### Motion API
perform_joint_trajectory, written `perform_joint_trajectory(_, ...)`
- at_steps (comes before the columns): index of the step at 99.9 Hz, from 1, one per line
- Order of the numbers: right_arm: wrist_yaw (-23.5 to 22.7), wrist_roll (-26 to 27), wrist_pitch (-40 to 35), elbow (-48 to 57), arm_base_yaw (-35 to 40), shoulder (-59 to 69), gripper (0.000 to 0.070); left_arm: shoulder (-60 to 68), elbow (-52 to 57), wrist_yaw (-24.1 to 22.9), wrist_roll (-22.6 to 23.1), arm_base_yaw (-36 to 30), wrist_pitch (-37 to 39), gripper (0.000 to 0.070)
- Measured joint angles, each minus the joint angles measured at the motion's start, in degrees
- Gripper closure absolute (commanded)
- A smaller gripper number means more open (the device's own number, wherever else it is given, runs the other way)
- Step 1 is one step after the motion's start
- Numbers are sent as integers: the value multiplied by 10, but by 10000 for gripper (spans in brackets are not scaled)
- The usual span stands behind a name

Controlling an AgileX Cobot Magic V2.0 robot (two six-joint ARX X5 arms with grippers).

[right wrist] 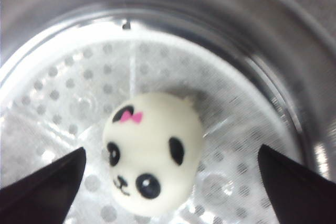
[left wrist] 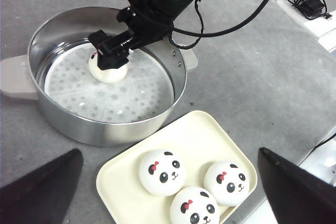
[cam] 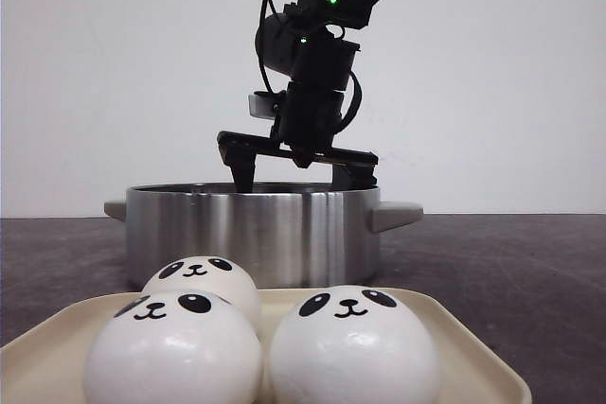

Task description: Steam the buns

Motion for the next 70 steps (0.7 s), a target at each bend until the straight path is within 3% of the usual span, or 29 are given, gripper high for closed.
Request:
perform_joint_trajectory(4,0,0,-7,13,-1,0,82,3,0,0,0,0,0,0)
perform_joint_trajectory(9,0,0,-15,31,-1,-5,205,8,0,0,0,0,0,0)
perform_joint_trajectory(24,4,-16,-19,70,2,-77,700,49,0,0,-17,-10,0,0)
perform_joint_trajectory(37,26,-57,-15,88,33,-209,699,116,0,0,-37,-28,0,0)
perform_joint_trajectory(70,214,-124,-106,97,135,-464,699,324,0,0,-79,-66,-21,0)
